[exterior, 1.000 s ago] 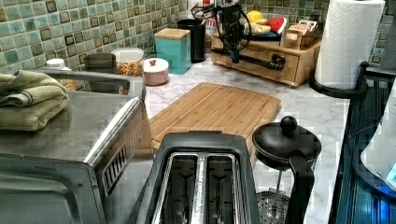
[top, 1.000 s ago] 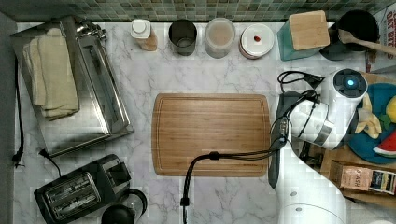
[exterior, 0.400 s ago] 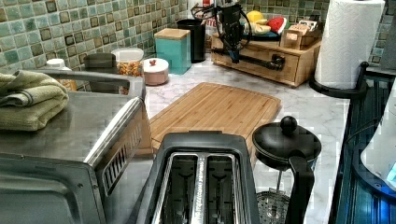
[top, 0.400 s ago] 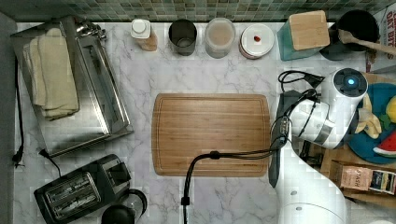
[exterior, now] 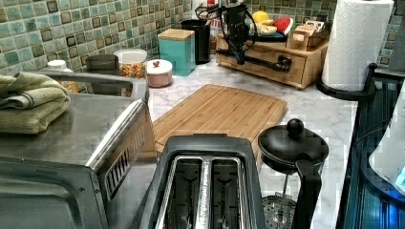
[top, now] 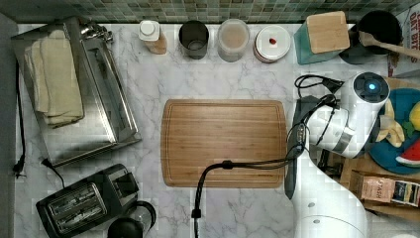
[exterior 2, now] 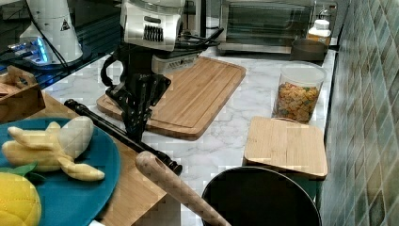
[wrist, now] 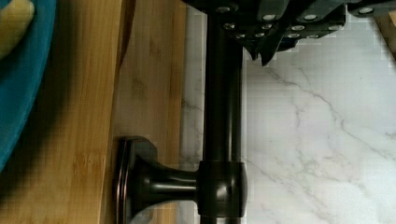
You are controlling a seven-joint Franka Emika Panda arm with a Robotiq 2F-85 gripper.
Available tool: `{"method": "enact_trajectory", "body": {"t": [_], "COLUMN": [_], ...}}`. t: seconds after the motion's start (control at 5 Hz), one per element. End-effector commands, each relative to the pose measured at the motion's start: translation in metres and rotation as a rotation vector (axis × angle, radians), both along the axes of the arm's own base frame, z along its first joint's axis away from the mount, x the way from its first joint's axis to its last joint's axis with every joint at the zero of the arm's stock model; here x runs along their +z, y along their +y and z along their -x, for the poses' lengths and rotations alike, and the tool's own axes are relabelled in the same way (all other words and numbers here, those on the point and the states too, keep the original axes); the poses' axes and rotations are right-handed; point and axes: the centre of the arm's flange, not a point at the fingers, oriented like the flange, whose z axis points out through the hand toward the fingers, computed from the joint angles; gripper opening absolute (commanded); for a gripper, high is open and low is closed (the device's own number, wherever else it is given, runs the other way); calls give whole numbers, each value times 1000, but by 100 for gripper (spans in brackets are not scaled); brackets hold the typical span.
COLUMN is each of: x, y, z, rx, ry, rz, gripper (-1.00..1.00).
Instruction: Close the drawer.
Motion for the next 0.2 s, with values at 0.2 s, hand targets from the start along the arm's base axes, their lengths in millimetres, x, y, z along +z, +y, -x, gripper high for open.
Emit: {"method": "enact_trajectory", "body": {"t": [0.2], "x": [73], "y": [-176], "z": [103], "rx": [-263], "ry": [-37], "rz": [122], "gripper": [-100]}}
